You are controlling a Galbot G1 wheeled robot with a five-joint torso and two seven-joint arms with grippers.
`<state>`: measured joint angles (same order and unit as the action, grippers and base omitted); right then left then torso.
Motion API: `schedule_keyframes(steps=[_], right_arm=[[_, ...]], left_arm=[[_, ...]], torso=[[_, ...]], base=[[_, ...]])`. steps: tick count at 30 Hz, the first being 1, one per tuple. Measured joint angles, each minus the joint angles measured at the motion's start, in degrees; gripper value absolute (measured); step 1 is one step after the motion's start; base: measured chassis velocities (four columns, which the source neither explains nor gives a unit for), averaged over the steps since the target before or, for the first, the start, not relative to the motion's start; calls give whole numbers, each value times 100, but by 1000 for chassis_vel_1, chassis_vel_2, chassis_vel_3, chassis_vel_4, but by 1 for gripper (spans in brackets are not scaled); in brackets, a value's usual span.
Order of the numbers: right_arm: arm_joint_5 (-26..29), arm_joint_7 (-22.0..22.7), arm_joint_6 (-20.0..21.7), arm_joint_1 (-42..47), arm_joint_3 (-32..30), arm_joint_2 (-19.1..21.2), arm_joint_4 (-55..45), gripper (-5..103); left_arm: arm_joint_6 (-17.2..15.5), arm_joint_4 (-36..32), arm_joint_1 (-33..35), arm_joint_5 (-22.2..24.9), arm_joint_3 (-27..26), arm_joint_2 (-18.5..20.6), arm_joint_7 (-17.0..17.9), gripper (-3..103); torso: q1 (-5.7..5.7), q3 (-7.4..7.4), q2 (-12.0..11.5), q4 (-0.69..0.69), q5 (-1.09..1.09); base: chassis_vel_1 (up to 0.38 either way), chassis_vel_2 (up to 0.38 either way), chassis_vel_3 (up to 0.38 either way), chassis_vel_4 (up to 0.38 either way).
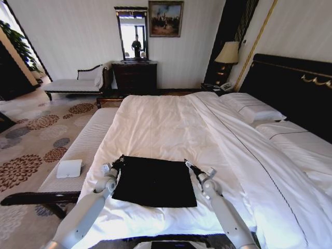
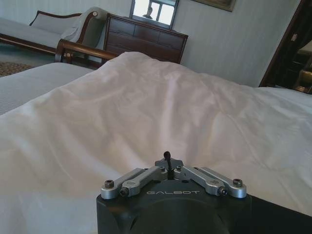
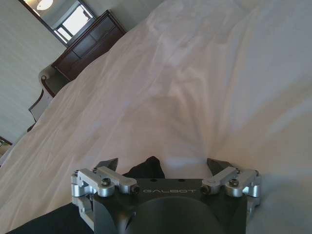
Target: Fold the clothes on the bed.
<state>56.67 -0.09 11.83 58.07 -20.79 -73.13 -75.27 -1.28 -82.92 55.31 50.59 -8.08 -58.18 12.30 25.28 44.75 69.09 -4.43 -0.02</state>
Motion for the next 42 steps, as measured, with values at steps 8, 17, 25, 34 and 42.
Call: schedule_keyframes(steps=[8, 17, 25, 34, 42], right_arm=[[-19, -26, -43, -108, 77, -38, 147, 78], [-246, -50, -107, -122, 262, 23, 121, 43], [-271, -29, -128, -91, 277, 50, -5, 16], [-258, 111, -152, 69, 252, 157, -506, 0], [-283, 282, -150, 289, 109, 345, -1306, 0]], left_arm=[[-10, 37, -91, 3, 51, -54, 12, 1], [5, 148, -107, -38, 54, -123, 16, 1], [9, 143, -122, -27, 52, -120, 16, 1], [11, -46, -84, -24, -16, -140, 81, 1], [3, -572, -12, 103, -157, -12, 208, 1]], torso=[[0, 0, 0, 0, 1], [0, 0, 0, 2, 3], [0, 1, 0, 2, 3], [0, 1, 0, 2, 2], [0, 1, 0, 2, 2]], base=[[0, 0, 0, 0], [0, 0, 0, 0], [0, 0, 0, 0], [0, 0, 0, 0], [0, 0, 0, 0]])
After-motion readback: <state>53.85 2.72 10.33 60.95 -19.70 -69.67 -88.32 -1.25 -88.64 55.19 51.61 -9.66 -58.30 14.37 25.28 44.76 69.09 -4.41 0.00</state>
